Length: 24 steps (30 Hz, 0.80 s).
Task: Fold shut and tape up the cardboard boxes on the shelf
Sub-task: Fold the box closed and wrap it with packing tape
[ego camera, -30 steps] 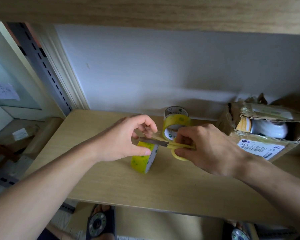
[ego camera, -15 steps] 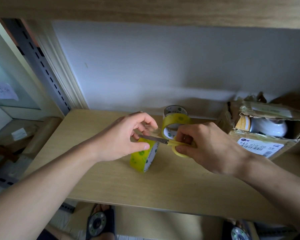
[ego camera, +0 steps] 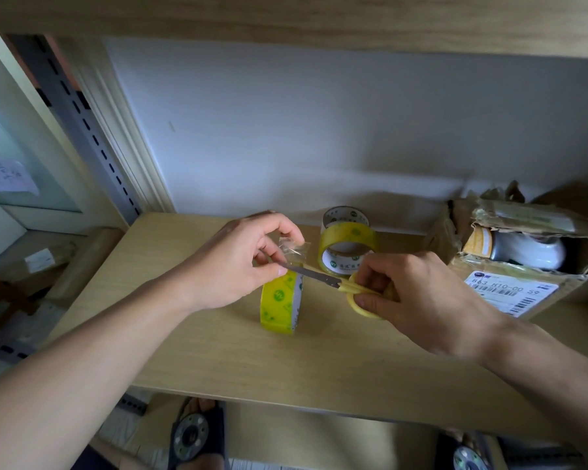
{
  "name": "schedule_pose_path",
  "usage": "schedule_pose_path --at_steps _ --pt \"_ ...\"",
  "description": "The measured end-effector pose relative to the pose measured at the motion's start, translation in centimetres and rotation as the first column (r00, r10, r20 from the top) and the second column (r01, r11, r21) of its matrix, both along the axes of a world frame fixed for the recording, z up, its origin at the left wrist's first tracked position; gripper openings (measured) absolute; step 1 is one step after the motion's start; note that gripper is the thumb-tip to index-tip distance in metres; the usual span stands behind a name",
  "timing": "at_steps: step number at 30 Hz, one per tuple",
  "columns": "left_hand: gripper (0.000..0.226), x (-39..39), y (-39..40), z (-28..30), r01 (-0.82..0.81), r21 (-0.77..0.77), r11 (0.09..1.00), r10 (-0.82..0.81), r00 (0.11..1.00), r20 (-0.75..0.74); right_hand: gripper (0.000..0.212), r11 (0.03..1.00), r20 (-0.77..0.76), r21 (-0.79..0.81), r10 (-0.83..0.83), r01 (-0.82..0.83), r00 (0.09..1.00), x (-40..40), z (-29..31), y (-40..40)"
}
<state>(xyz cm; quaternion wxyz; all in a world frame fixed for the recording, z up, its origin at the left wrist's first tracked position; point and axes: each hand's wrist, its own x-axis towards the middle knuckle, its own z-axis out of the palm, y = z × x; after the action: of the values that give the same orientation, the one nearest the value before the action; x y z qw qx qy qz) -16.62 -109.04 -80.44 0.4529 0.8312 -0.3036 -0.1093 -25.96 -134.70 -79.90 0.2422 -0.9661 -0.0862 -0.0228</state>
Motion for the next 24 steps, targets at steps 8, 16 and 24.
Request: schedule_pose_path --at_steps 8,16,24 --pt "0.039 -0.2 0.3 0.2 -0.03 -0.03 0.999 0.031 0.998 0.046 0.017 0.999 -0.033 -0.048 0.004 -0.006 0.999 -0.7 -0.2 -0.3" --pt "0.043 0.0 0.2 -0.3 -0.028 -0.036 0.999 0.03 0.998 0.059 0.017 0.993 -0.052 -0.099 -0.076 0.071 0.996 -0.8 -0.8 -0.4" --pt "0.04 -0.3 -0.1 -0.5 -0.003 -0.008 1.0 0.004 0.995 0.101 0.028 0.974 -0.207 -0.206 -0.133 0.09 0.969 -0.3 -3.3 0.5"
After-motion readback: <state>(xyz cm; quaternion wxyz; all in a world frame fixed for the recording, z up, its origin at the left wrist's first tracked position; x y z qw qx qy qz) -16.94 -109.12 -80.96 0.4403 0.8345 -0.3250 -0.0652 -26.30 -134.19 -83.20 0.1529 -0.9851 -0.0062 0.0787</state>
